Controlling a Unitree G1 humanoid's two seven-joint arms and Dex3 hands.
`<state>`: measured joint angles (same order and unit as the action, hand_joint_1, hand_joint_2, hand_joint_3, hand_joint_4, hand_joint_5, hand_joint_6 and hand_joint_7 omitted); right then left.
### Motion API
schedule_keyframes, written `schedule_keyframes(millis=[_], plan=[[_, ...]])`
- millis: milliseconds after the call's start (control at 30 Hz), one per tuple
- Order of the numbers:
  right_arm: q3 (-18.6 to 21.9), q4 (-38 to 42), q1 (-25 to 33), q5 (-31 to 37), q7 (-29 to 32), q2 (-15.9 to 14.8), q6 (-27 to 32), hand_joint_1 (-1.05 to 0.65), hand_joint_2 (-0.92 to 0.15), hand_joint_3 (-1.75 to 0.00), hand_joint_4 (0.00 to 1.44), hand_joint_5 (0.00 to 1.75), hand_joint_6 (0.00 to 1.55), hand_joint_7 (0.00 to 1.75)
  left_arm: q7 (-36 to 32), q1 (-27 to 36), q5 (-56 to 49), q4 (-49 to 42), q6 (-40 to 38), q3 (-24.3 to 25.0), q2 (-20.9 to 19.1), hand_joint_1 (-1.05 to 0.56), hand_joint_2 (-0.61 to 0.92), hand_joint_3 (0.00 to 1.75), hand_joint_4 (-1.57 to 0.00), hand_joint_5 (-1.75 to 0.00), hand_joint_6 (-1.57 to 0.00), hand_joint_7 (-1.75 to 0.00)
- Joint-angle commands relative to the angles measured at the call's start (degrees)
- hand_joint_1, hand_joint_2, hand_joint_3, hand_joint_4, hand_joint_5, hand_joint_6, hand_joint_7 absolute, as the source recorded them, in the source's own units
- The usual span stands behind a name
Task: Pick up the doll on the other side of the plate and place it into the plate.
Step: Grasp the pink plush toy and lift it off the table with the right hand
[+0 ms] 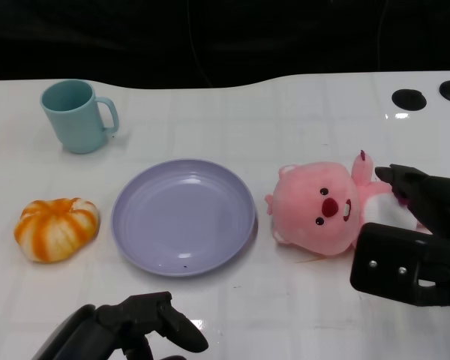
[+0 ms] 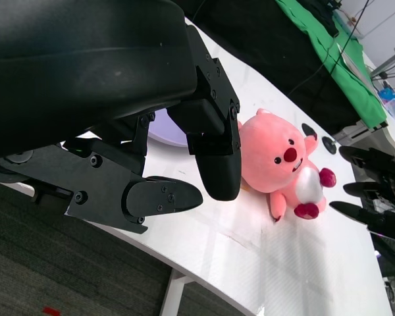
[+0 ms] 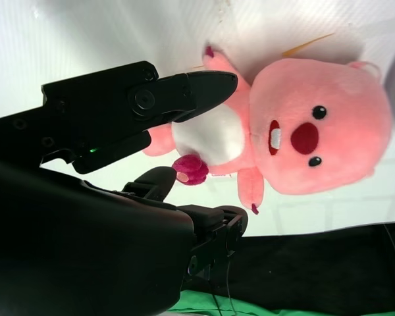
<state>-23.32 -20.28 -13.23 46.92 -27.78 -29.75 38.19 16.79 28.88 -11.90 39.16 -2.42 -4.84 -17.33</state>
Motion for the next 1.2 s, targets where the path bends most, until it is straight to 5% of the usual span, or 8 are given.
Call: schedule_keyframes(millis=[33, 833, 1200], plan=[[-1.0, 4.3, -2.6, 2.0, -0.7, -0.1, -1.3, -0.81, -0.92, -0.18, 0.17, 0.53, 0.16, 0.13, -0.3, 0.2, -0.7, 0.6, -0.3, -0.1, -0.2, -0.24, 0.92, 0.4, -0.64, -1.57, -0.69, -0.9], [-4.8, 31.2, -13.8, 3.3, 6.1, 9.5, -7.3, -0.84, -0.92, -0.21, 0.15, 0.5, 0.24, 0.08, -0.3, -0.1, -1.4, 0.7, -0.2, -0.2, 0.0, -0.25, 0.92, 0.42, -0.63, -1.59, -0.69, -0.92], [-7.9, 49.4, -21.7, 3.1, 11.3, 15.1, -10.4, -0.81, -0.92, -0.2, 0.13, 0.49, 0.28, 0.07, -0.3, 1.0, -2.0, 2.6, -1.1, -0.5, 0.1, -0.25, 0.92, 0.41, -0.64, -1.58, -0.69, -0.92]])
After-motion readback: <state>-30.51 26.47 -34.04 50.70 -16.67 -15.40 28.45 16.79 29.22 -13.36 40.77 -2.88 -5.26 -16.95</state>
